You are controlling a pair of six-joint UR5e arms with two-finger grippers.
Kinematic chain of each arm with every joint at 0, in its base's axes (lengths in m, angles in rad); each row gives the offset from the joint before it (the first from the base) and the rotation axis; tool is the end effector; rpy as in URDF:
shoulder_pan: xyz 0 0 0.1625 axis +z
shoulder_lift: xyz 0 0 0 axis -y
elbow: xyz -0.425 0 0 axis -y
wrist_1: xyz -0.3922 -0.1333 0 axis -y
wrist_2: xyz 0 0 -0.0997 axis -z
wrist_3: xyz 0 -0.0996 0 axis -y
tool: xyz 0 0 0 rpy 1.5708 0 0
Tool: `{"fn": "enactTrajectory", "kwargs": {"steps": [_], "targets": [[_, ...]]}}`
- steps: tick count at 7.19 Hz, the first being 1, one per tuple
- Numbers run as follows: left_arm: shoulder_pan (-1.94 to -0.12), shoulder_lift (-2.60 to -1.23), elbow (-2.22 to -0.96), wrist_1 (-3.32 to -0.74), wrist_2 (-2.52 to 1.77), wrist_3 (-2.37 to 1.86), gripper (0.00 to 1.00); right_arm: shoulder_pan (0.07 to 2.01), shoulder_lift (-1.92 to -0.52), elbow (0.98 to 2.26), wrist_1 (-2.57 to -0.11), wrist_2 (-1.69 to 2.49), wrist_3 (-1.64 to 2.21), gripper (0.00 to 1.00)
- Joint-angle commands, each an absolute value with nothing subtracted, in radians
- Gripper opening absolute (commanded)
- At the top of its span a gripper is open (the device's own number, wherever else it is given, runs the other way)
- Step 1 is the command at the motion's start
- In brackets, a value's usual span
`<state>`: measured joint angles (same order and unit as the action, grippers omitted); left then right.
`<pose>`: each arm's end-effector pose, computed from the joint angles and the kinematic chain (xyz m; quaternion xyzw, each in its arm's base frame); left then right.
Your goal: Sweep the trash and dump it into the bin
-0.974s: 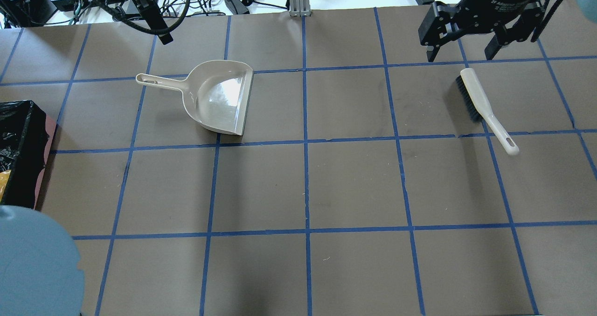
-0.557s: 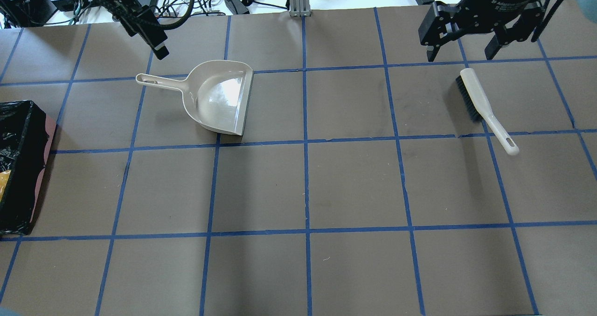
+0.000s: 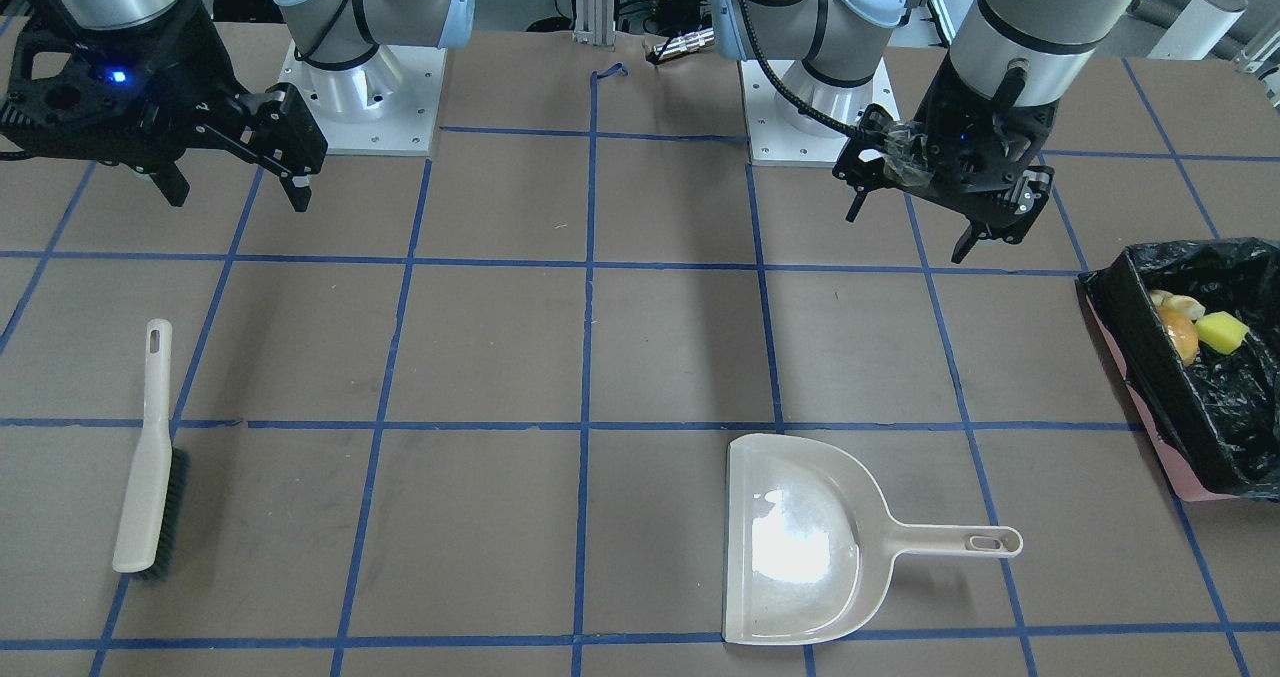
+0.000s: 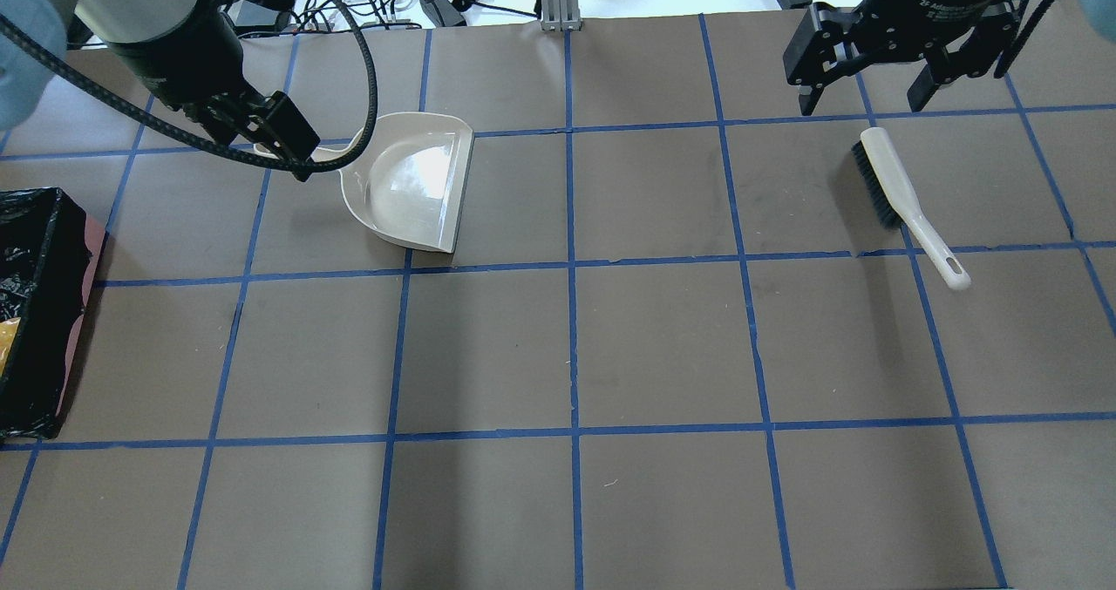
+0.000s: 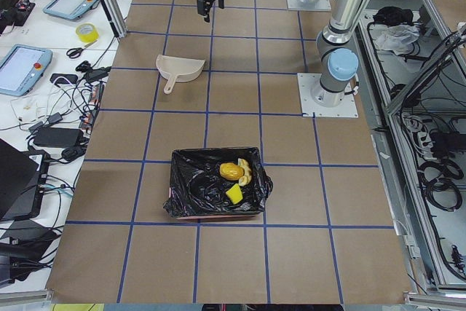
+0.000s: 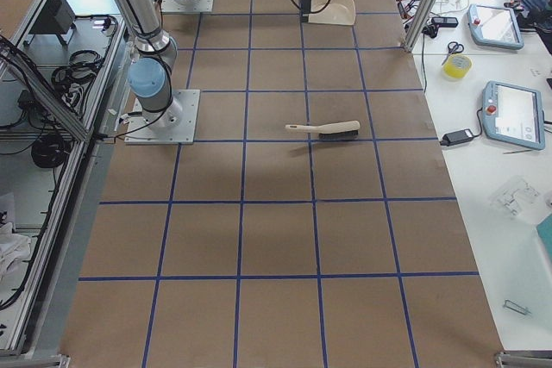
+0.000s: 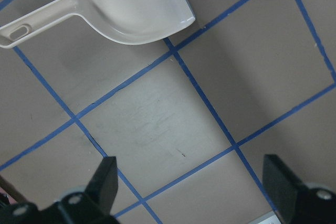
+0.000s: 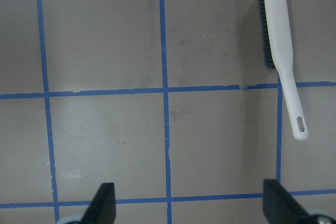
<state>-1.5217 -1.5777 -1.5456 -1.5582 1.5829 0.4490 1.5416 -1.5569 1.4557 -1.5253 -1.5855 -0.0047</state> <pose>-0.1075 -0.5037 0.4982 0.1985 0.9800 -0.0135 0.0097 0.1171 -0.5048 0.5332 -0.0124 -0.9995 0.0277 0.0078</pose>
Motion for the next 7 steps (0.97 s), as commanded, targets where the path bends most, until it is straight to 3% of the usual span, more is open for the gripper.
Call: {"fn": "enactTrajectory", "kwargs": {"steps": [1, 7], "targets": [[-1.522, -1.522, -1.591, -1.528, 1.583, 0.196, 1.00, 1.542, -1.557, 1.456, -1.525, -1.592, -0.006, 1.00], [-1.508, -1.497, -1.592, -1.532, 1.543, -0.008, 1.00, 1.542, -1.555, 1.456, -1.526, -1.589, -0.005, 1.00]]}}
